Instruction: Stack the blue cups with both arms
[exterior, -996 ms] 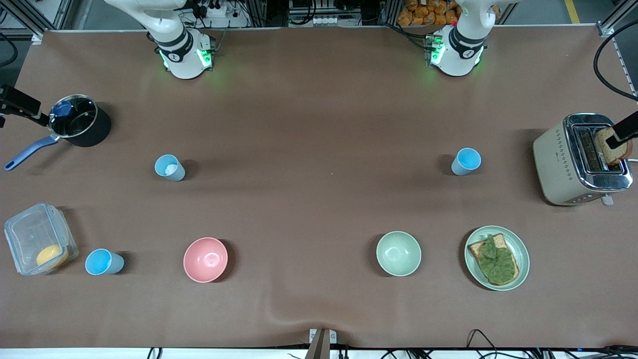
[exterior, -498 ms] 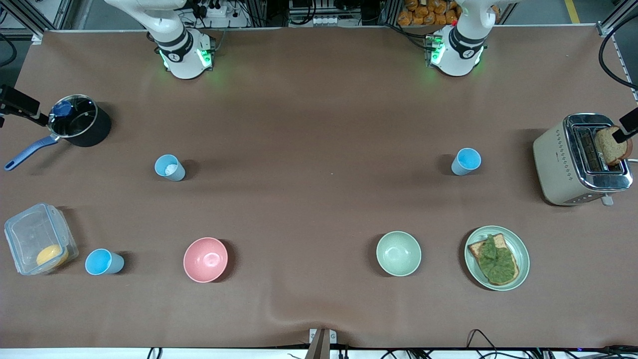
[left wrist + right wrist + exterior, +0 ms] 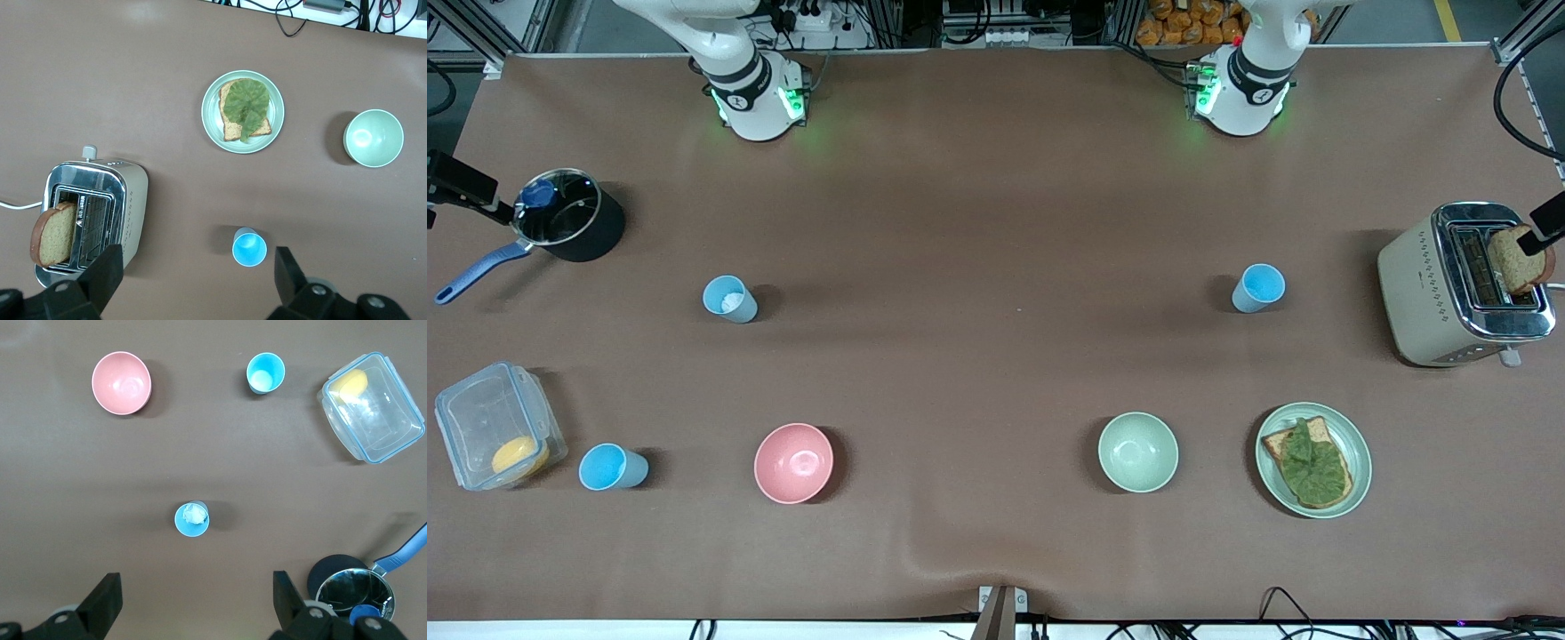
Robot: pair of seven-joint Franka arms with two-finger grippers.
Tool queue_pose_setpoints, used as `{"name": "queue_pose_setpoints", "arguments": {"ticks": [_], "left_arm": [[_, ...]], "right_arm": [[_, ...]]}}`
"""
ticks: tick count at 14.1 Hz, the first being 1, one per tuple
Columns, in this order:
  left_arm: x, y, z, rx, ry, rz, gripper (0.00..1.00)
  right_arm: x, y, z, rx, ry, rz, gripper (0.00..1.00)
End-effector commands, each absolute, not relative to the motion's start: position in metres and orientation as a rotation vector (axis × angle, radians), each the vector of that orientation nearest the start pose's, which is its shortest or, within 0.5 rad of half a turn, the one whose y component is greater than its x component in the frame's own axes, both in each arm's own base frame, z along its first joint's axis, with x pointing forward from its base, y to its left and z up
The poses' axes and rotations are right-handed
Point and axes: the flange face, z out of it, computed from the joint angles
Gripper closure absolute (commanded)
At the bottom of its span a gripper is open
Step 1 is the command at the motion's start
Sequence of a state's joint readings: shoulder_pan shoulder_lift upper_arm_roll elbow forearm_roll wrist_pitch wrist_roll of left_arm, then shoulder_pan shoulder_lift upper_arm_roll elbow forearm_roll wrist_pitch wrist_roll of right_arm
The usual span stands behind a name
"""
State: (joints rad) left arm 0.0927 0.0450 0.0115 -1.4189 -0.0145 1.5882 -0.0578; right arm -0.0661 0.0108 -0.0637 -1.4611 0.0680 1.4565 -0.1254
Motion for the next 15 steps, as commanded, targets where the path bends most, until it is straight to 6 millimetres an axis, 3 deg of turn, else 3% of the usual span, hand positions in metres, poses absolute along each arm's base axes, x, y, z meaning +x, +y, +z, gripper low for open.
{"name": "queue_pose_setpoints", "arguments": {"ticks": [1, 4, 15], "left_arm": [[0.566, 0.058, 0.674, -3.163, -0.218, -0.209, 0.0], [0.565, 0.059, 0.675, -3.164, -0.221, -0.212, 0.0], [0.564, 0.068, 0.677, -3.173, -0.257, -0.219, 0.0]], "right_arm": [[0.539, -0.073, 0.664, -3.05, -0.027, 0.004, 0.0], [0.539, -0.071, 0.676, -3.054, -0.025, -0.035, 0.0], [0.536, -0.075, 0.675, -3.067, -0.028, -0.009, 0.0]]}}
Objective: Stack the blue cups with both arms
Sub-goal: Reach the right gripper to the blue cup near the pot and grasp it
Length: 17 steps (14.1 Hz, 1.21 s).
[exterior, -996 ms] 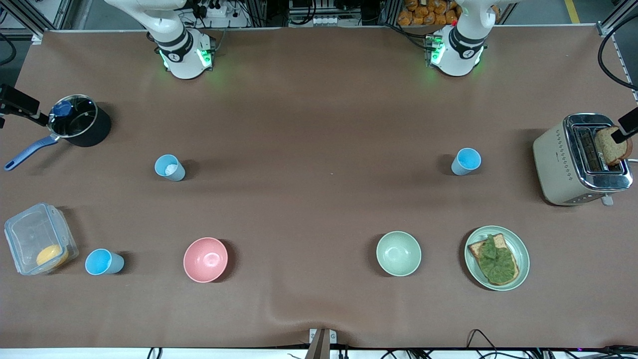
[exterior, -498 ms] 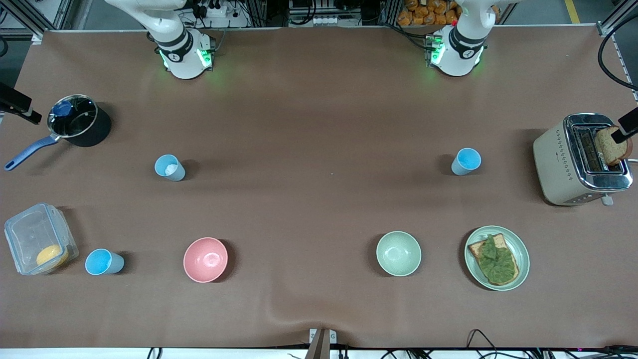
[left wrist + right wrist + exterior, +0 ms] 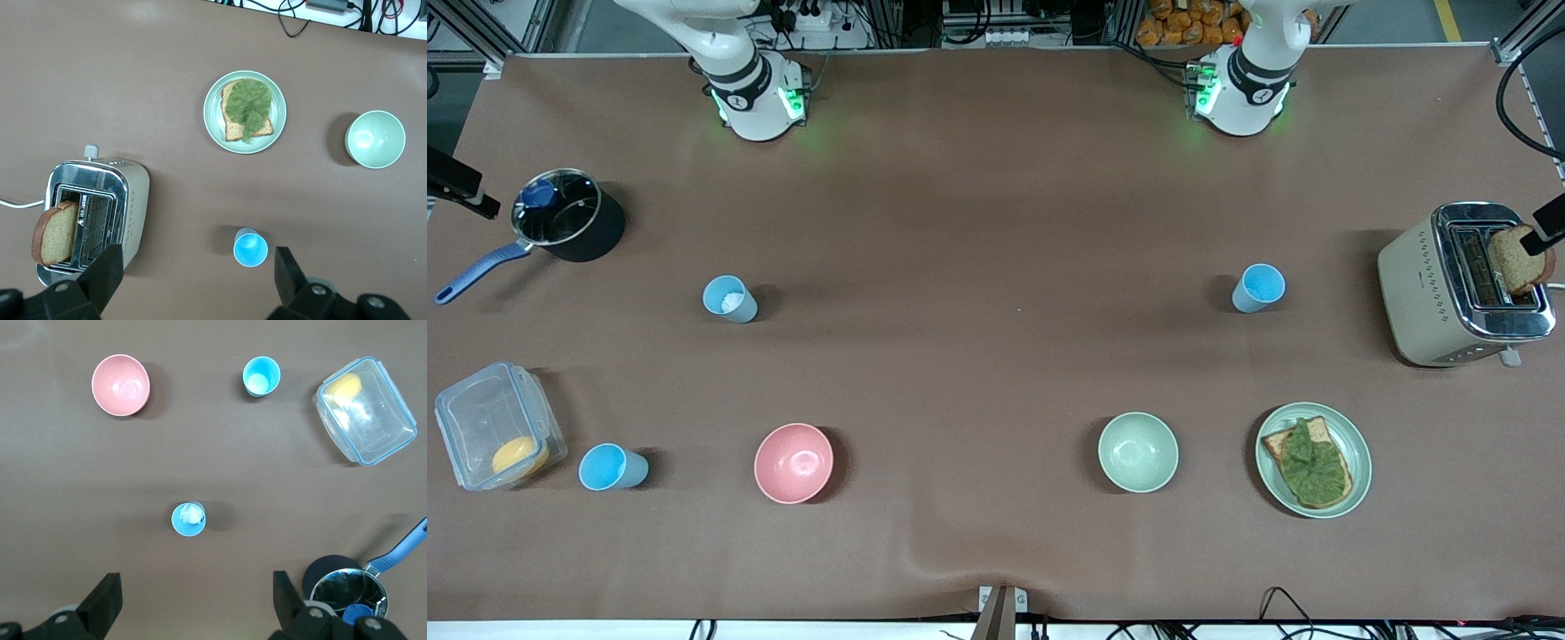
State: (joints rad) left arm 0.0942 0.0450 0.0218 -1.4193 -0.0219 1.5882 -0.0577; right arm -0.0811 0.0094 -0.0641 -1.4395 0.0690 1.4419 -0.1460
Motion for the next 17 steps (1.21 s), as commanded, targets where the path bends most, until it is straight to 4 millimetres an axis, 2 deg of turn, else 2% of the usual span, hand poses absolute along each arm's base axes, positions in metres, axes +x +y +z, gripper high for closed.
{"name": "queue_pose_setpoints", "arguments": {"ticks": [1, 6, 8, 12, 15, 17], "left_arm": [[0.564, 0.067, 0.677, -3.175, -0.257, -0.219, 0.0], [0.564, 0.066, 0.677, -3.176, -0.25, -0.22, 0.0], [0.563, 0.065, 0.678, -3.177, -0.245, -0.222, 0.0], [0.561, 0.068, 0.68, -3.172, -0.249, -0.229, 0.0], [0.561, 0.069, 0.681, -3.17, -0.254, -0.231, 0.0], [0.559, 0.085, 0.681, -3.168, -0.297, -0.233, 0.0]], "right_arm": [[0.536, -0.075, 0.675, -3.067, -0.028, -0.009, 0.0], [0.536, -0.079, 0.667, -3.094, -0.016, 0.034, 0.0], [0.544, -0.077, 0.649, -3.123, -0.03, 0.09, 0.0], [0.563, -0.067, 0.586, -3.112, -0.053, 0.103, 0.0], [0.578, -0.031, 0.536, -3.122, -0.079, -0.005, 0.0], [0.577, 0.001, 0.496, -3.124, -0.155, 0.006, 0.0]]}}
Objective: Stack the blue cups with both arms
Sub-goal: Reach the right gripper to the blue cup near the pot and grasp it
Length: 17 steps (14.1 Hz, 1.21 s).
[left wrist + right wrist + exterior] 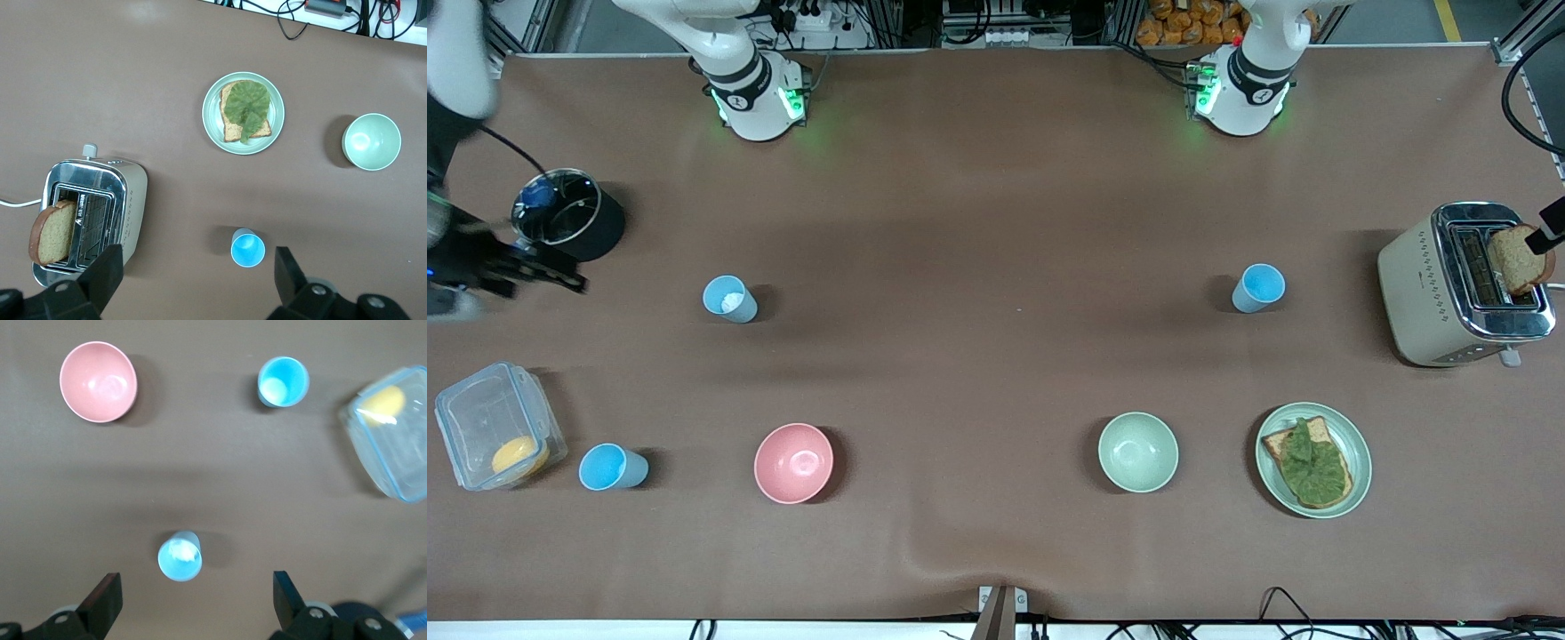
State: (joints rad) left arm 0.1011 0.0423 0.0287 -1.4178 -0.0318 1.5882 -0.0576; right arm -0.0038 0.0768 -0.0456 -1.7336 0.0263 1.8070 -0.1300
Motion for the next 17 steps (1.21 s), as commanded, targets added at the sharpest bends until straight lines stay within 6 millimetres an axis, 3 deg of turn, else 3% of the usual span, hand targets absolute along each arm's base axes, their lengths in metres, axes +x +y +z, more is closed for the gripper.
{"name": "queue_pose_setpoints", "arguments": {"ticks": [1, 3, 5, 7, 12, 15, 17], "left_arm": [[0.558, 0.089, 0.682, -3.166, -0.309, -0.236, 0.0], [0.558, 0.09, 0.683, -3.166, -0.312, -0.238, 0.0], [0.558, 0.09, 0.683, -3.164, -0.312, -0.24, 0.0], [0.558, 0.09, 0.682, -3.163, -0.309, -0.235, 0.0], [0.559, 0.085, 0.681, -3.164, -0.295, -0.232, 0.0], [0.56, 0.08, 0.679, -3.167, -0.281, -0.227, 0.0], [0.561, 0.071, 0.674, -3.178, -0.262, -0.193, 0.0]], "right_arm": [[0.572, 0.013, 0.467, -3.125, -0.186, 0.006, 0.0], [0.56, 0.022, 0.414, -3.126, -0.21, -0.036, 0.0], [0.547, 0.038, 0.371, -3.124, -0.207, -0.024, 0.0], [0.527, 0.036, 0.337, -3.126, -0.132, 0.022, 0.0], [0.52, 0.038, 0.273, -3.133, -0.058, 0.178, 0.0], [0.518, 0.051, 0.243, -3.144, 0.041, 0.238, 0.0], [0.517, 0.061, 0.234, -3.148, 0.072, 0.276, 0.0]]}}
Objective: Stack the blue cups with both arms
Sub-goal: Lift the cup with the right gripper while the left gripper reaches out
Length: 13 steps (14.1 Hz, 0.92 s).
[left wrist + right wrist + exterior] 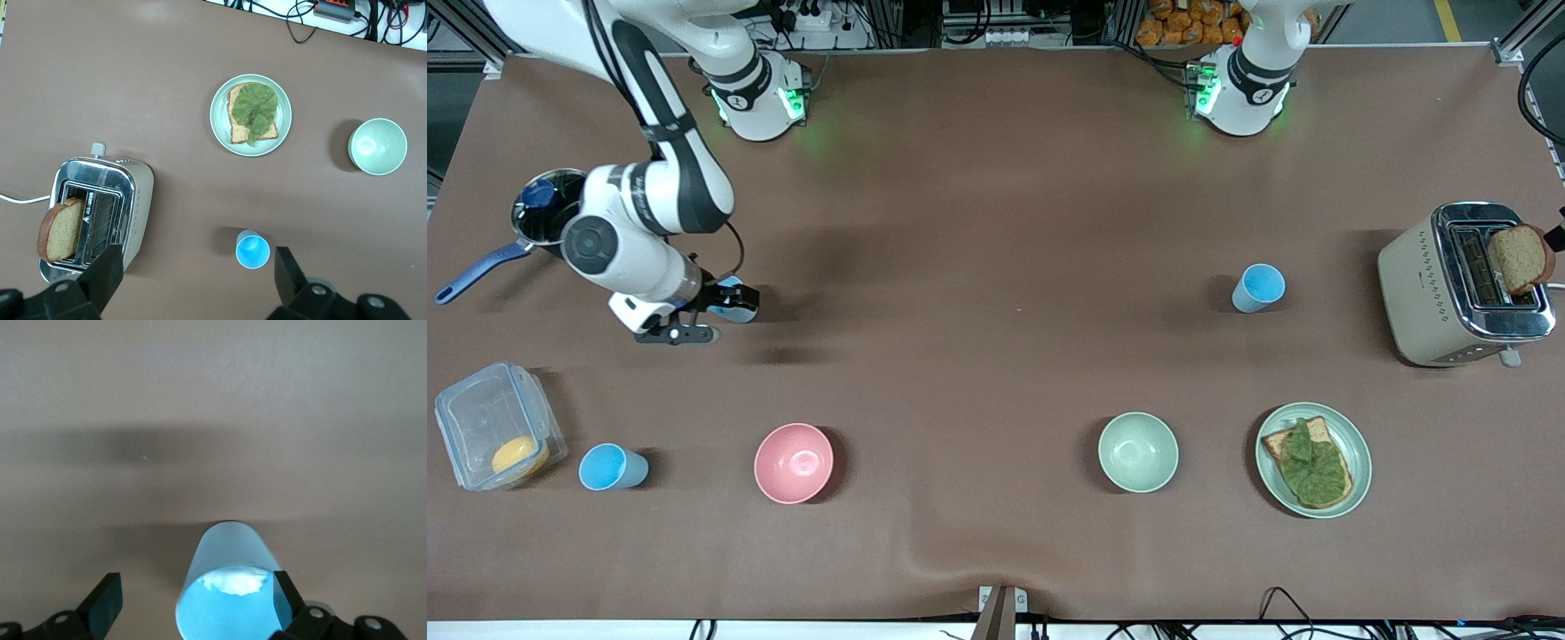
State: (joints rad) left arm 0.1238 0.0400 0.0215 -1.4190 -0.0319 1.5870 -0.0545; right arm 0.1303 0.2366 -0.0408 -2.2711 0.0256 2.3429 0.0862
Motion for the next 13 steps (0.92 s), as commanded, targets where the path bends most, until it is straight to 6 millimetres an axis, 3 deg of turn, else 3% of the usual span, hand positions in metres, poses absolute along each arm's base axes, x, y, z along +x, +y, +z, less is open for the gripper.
{"name": "queue_pose_setpoints", "arguments": {"ticks": [1, 5, 7, 9, 12, 13], "left_arm": [[0.564, 0.06, 0.671, -3.182, -0.25, -0.185, 0.0], [0.574, 0.011, 0.64, -3.194, -0.12, -0.08, 0.0], [0.571, 0.006, 0.635, -3.194, -0.104, -0.029, 0.0], [0.569, 0.005, 0.632, -3.192, -0.098, 0.023, 0.0], [0.569, 0.001, 0.622, -3.19, -0.089, 0.097, 0.0], [0.573, -0.018, 0.615, -3.187, -0.049, 0.115, 0.0]], "right_arm": [[0.516, 0.063, 0.235, -3.149, 0.077, 0.293, 0.0], [0.527, 0.075, 0.264, -3.148, 0.039, 0.402, 0.0], [0.528, 0.079, 0.269, -3.148, 0.029, 0.409, 0.0], [0.523, 0.088, 0.257, -3.152, 0.006, 0.411, 0.0], [0.515, 0.08, 0.239, -3.151, 0.038, 0.464, 0.25], [0.515, 0.075, 0.238, -3.149, 0.055, 0.474, 0.27]]}}
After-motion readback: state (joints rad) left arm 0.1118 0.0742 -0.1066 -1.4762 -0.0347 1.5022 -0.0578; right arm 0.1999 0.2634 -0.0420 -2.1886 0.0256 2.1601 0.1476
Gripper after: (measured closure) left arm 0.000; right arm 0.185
